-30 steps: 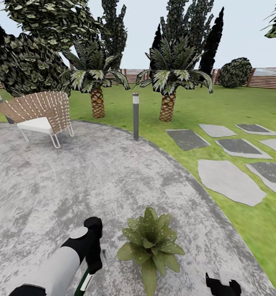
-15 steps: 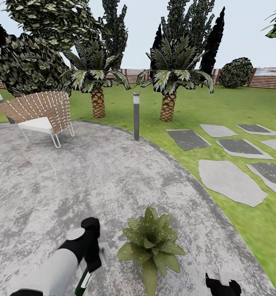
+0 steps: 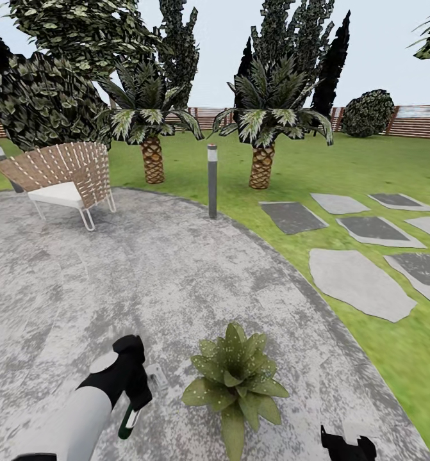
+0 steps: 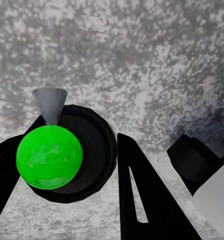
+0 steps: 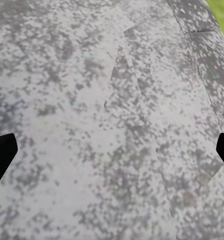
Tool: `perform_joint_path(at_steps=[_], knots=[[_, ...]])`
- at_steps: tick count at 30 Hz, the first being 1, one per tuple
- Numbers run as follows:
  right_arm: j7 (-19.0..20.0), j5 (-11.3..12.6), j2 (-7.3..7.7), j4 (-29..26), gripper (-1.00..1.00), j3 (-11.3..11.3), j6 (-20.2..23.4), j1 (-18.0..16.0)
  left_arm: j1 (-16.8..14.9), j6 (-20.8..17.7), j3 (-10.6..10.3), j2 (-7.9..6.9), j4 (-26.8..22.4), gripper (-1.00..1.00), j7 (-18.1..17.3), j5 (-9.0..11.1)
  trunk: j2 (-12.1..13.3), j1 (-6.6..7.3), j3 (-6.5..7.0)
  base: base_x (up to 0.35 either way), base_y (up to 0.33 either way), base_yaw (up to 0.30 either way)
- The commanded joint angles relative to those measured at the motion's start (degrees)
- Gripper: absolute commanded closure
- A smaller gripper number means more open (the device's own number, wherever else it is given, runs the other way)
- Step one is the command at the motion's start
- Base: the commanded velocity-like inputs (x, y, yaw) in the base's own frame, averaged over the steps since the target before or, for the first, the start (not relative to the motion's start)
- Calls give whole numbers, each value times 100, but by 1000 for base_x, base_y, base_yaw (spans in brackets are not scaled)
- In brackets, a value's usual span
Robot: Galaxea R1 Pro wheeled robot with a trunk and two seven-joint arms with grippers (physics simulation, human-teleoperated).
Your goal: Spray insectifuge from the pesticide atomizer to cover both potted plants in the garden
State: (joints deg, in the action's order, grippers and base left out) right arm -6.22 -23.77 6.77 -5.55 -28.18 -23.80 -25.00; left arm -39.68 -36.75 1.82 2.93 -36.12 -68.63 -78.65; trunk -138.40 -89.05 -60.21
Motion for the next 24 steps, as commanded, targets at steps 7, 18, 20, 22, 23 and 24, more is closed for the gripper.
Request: perform_joint_path(at_steps=[7,18,20,22,23,24], knots=[[-33,-58,0,10,-100,-30,-19,-5,232,-43,11,14,1,100,6,-40,-2,1,-5,-247,-23,0],[-36,-58,-17,18,-100,-30,-19,-5,250,-60,56,80,-36,100,184,-32,-2,1,-5,-24,0,0],[-37,-58,-17,18,-100,-30,-19,-5,250,-62,52,103,-69,100,243,-14,-2,1,-5,0,0,0],[-40,-58,-17,18,-100,-30,-19,-5,250,-67,48,103,-88,100,268,76,-2,1,-5,0,0,0],[-39,-58,-16,18,-100,-30,-20,-5,250,-68,48,87,-93,100,280,124,-2,1,-5,0,0,0],[-41,-58,-13,19,-100,-30,-21,-5,250,-69,47,72,-94,100,288,142,-2,1,-5,0,0,0]])
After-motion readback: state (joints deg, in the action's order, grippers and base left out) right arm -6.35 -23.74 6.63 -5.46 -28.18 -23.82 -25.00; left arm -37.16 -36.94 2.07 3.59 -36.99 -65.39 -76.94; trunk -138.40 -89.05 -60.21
